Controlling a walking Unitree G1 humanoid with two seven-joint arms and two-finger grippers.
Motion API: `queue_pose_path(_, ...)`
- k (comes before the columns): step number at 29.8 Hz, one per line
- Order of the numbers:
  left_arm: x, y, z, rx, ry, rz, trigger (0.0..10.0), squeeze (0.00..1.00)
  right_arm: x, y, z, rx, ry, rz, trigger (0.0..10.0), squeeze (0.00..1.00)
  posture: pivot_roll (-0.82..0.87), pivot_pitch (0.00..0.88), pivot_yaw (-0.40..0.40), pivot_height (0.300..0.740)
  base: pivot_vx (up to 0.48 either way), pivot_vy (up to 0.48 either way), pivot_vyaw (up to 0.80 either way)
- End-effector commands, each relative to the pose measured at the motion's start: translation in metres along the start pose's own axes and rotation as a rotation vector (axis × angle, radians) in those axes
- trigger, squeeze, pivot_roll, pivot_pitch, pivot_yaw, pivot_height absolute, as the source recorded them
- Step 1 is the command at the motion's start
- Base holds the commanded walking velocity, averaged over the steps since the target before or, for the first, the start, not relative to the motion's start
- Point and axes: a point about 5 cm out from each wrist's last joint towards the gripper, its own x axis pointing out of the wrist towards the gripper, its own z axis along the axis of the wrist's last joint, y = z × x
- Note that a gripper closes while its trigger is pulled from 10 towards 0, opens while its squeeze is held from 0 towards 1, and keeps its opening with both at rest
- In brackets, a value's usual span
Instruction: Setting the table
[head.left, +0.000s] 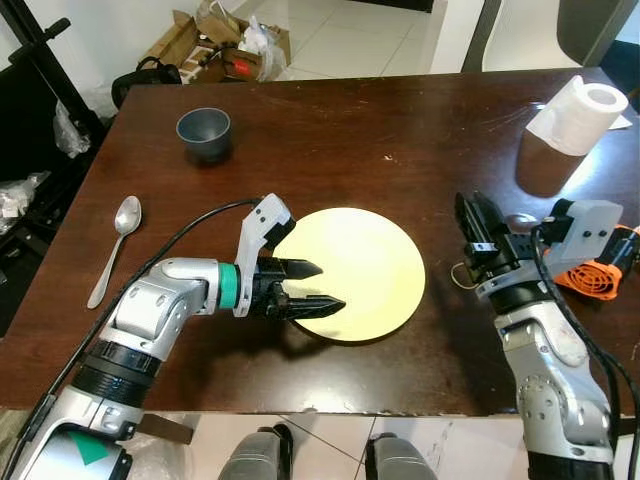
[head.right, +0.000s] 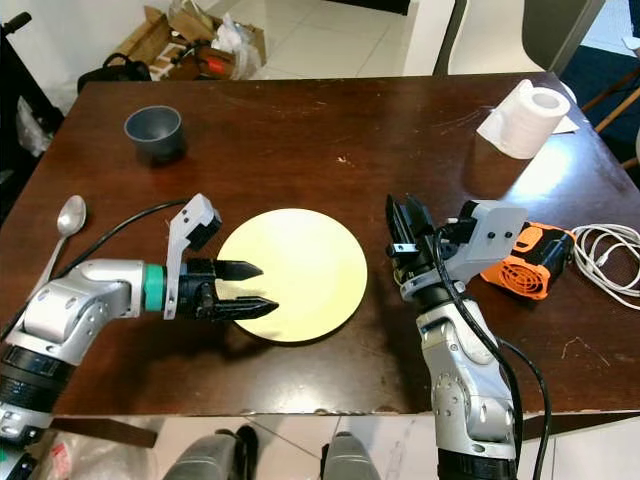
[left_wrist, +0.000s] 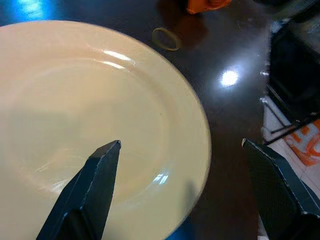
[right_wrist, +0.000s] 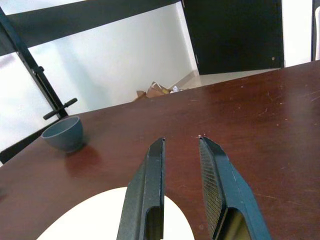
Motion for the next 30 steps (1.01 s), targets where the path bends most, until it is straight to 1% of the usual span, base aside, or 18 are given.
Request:
queue_pose_path(1, -0.004, 0.013, -0.001, 0.011, 0.007, 0.094, 10.0, 0.0, -0.003, -0.003, -0.005, -0.001, 0.014, -0.023, 10.0, 0.0, 0.01, 0.0, 0.143, 0.74, 0.0, 0.0, 0.0)
queue_pose_path(3, -0.016, 0.037, 0.005, 0.023, -0.01, 0.276, 10.0, 0.0, -0.004, -0.005, -0.004, -0.005, 0.014, -0.027, 10.0, 0.0, 0.01, 0.0, 0.141, 0.74, 0.0, 0.0, 0.0)
queue_pose_path(4, -0.022, 0.046, 0.008, 0.021, -0.016, 0.335, 10.0, 0.0, -0.005, -0.005, -0.004, -0.007, 0.015, -0.029, 10.0, 0.0, 0.01, 0.0, 0.139, 0.74, 0.0, 0.0, 0.0)
queue_pose_path(5, -0.022, 0.046, 0.008, 0.021, -0.016, 0.335, 10.0, 0.0, -0.005, -0.005, -0.004, -0.007, 0.015, -0.029, 10.0, 0.0, 0.01, 0.0, 0.139, 0.74, 0.0, 0.0, 0.0)
queue_pose_path(6, -0.029, 0.053, 0.009, 0.017, -0.017, 0.381, 10.0, 0.0, -0.006, -0.006, -0.004, -0.007, 0.016, -0.03, 10.0, 0.0, 0.01, 0.0, 0.135, 0.74, 0.0, 0.0, 0.0)
queue_pose_path(7, -0.029, 0.053, 0.009, 0.017, -0.017, 0.381, 10.0, 0.0, -0.006, -0.006, -0.004, -0.007, 0.016, -0.03, 10.0, 0.0, 0.01, 0.0, 0.135, 0.74, 0.0, 0.0, 0.0)
queue_pose_path(9, -0.041, 0.062, 0.009, 0.014, -0.004, 0.444, 10.0, 0.0, -0.006, -0.006, -0.005, -0.008, 0.02, -0.028, 10.0, 0.0, 0.01, 0.0, 0.132, 0.74, 0.0, 0.0, 0.0)
queue_pose_path(11, -0.041, 0.062, 0.009, 0.014, -0.004, 0.444, 10.0, 0.0, -0.006, -0.006, -0.005, -0.008, 0.02, -0.028, 10.0, 0.0, 0.01, 0.0, 0.132, 0.74, 0.0, 0.0, 0.0)
queue_pose_path(13, -0.048, 0.067, -0.001, -0.016, 0.04, 0.484, 10.0, 0.0, -0.005, -0.005, -0.005, -0.007, 0.021, -0.023, 10.0, 0.0, 0.01, 0.0, 0.127, 0.74, 0.0, 0.0, 0.0)
queue_pose_path(14, -0.048, 0.067, -0.001, -0.016, 0.04, 0.484, 10.0, 0.0, -0.005, -0.005, -0.005, -0.007, 0.021, -0.023, 10.0, 0.0, 0.01, 0.0, 0.127, 0.74, 0.0, 0.0, 0.0)
queue_pose_path(16, -0.048, 0.065, -0.021, -0.068, 0.106, 0.491, 10.0, 0.0, -0.004, -0.003, -0.004, -0.004, 0.02, -0.016, 10.0, 0.0, 0.01, 0.0, 0.123, 0.74, 0.0, 0.0, 0.0)
queue_pose_path(17, -0.048, 0.065, -0.021, -0.068, 0.106, 0.491, 10.0, 0.0, -0.004, -0.003, -0.004, -0.004, 0.02, -0.016, 10.0, 0.0, 0.01, 0.0, 0.123, 0.74, 0.0, 0.0, 0.0)
queue_pose_path(20, -0.044, 0.061, -0.045, -0.12, 0.153, 0.478, 10.0, 0.0, -0.004, -0.002, -0.004, -0.001, 0.024, -0.007, 10.0, 0.0, 0.01, 0.01, 0.111, 0.74, 0.0, 0.0, 0.0)
queue_pose_path(22, -0.043, 0.06, -0.051, -0.133, 0.164, 0.478, 10.0, 0.0, -0.004, -0.002, -0.004, -0.002, 0.027, -0.005, 10.0, 0.0, 0.01, 0.012, 0.109, 0.74, 0.0, 0.0, 0.0)
queue_pose_path(24, -0.043, 0.06, -0.051, -0.133, 0.164, 0.478, 10.0, 0.0, -0.004, -0.002, -0.004, -0.002, 0.027, -0.005, 10.0, 0.0, 0.01, 0.012, 0.109, 0.74, 0.0, 0.0, 0.0)
queue_pose_path(27, -0.037, 0.052, -0.07, -0.207, 0.171, 0.454, 10.0, 0.0, -0.005, -0.002, -0.003, -0.002, 0.034, 0.002, 10.0, 0.0, 0.01, 0.019, 0.095, 0.74, 0.0, 0.0, 0.0)
queue_pose_path(28, -0.037, 0.052, -0.07, -0.207, 0.171, 0.454, 10.0, 0.0, -0.005, -0.002, -0.003, -0.002, 0.034, 0.002, 10.0, 0.0, 0.01, 0.019, 0.095, 0.74, 0.0, 0.0, 0.0)
queue_pose_path(30, -0.03, 0.045, -0.075, -0.257, 0.161, 0.408, 10.0, 0.0, -0.004, -0.003, -0.003, -0.002, 0.035, 0.005, 10.0, 0.0, 0.01, 0.021, 0.095, 0.74, 0.0, 0.0, 0.0)
